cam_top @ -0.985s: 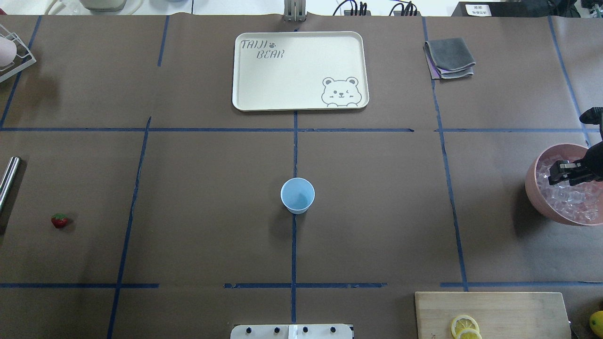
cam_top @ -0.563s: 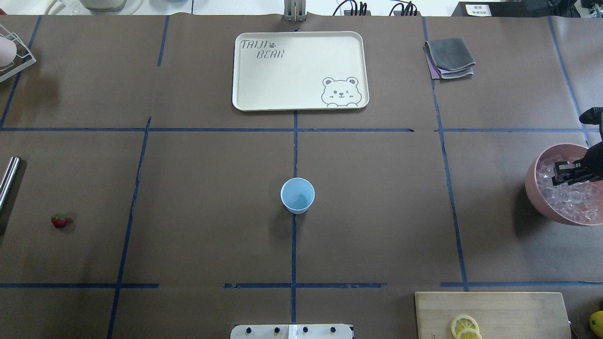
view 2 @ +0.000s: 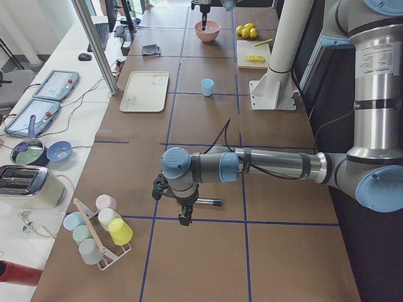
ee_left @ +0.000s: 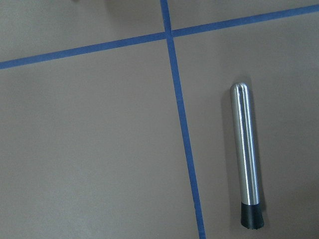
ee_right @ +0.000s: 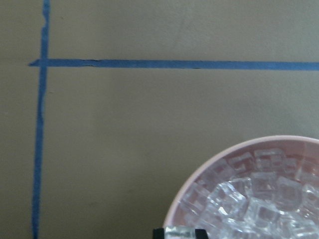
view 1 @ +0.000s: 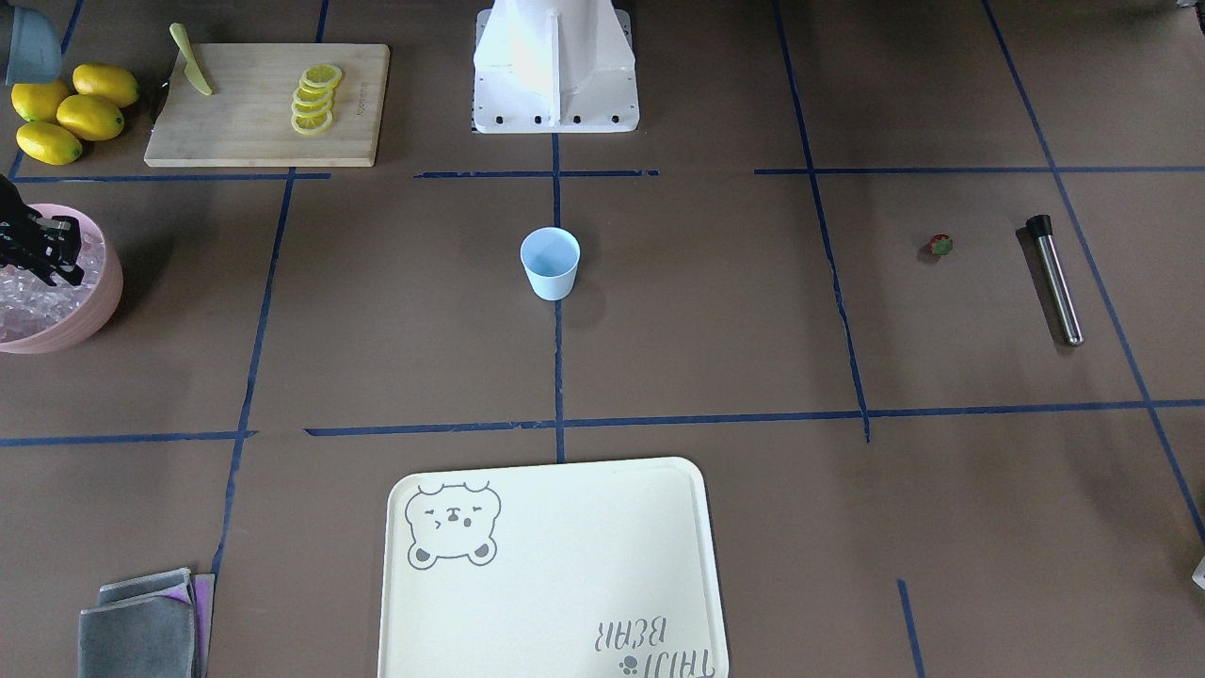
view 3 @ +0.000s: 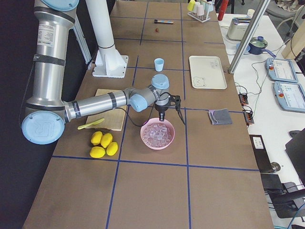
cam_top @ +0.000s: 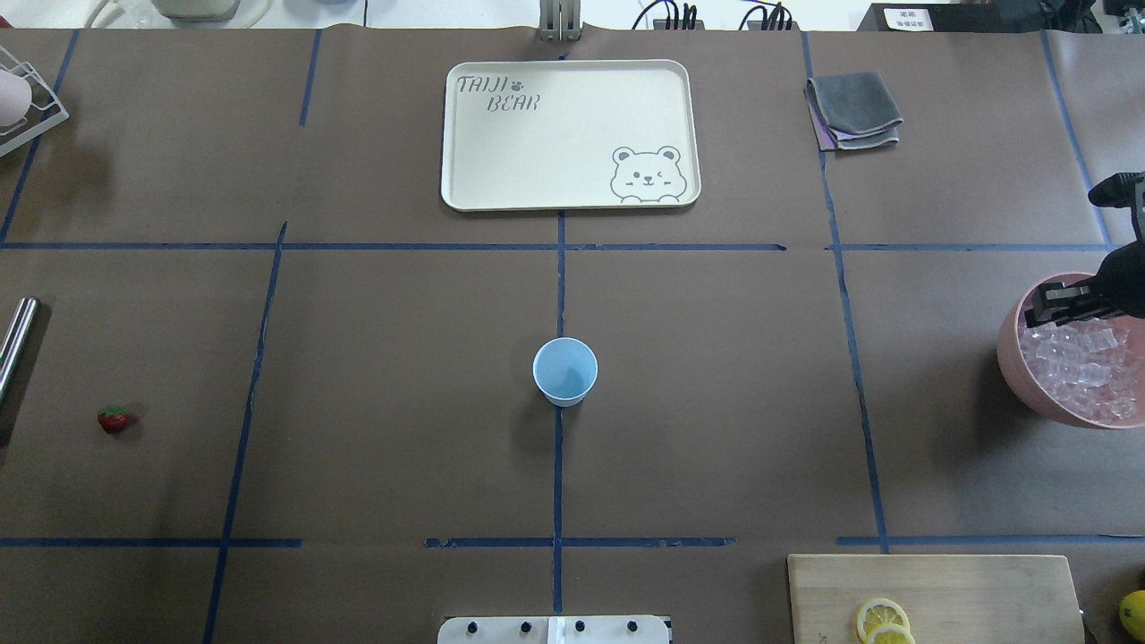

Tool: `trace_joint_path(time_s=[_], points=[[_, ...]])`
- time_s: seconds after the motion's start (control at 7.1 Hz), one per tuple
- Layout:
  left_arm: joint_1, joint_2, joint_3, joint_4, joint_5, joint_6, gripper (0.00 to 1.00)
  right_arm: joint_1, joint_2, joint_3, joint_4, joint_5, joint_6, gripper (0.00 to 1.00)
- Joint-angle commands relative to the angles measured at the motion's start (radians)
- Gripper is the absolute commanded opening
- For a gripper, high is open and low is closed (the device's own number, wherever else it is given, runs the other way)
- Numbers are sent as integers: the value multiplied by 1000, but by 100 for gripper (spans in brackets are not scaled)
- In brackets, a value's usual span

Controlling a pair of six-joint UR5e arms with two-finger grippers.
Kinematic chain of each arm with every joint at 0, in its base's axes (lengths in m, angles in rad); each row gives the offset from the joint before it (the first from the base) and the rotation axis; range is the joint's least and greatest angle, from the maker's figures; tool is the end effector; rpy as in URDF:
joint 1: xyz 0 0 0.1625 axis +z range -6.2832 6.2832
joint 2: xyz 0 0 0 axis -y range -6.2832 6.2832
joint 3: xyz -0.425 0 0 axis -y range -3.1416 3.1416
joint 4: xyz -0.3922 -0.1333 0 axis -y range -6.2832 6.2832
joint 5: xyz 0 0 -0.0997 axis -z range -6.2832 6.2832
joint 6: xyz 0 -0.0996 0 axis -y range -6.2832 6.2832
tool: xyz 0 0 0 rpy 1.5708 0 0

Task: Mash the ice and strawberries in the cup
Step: 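Carry the ice cube with the right gripper over the blue cup and release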

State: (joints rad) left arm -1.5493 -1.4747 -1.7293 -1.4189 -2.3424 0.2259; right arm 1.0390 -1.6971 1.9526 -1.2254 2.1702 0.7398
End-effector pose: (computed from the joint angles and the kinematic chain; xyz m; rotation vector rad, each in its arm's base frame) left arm -0.0543 -0.4448 0.6411 -0.0059 0.7771 0.2003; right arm -0.1641 -0.4310 0.4965 0.1235 -0.8123 0.0161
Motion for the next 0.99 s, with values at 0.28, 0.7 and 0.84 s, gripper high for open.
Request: trace_joint_path(time_s=[0.28,0.7,0.84], points=[[0,-1,-9,0,0,1,100,-185,242,42,-14,-97,310,9],[2,-6,-15,0,-2,0,100,-439,621,34,-445,-301,389,9],[2,-6,-15,-2,-2,0,100,-511,708,4,-480,-366,482,9]])
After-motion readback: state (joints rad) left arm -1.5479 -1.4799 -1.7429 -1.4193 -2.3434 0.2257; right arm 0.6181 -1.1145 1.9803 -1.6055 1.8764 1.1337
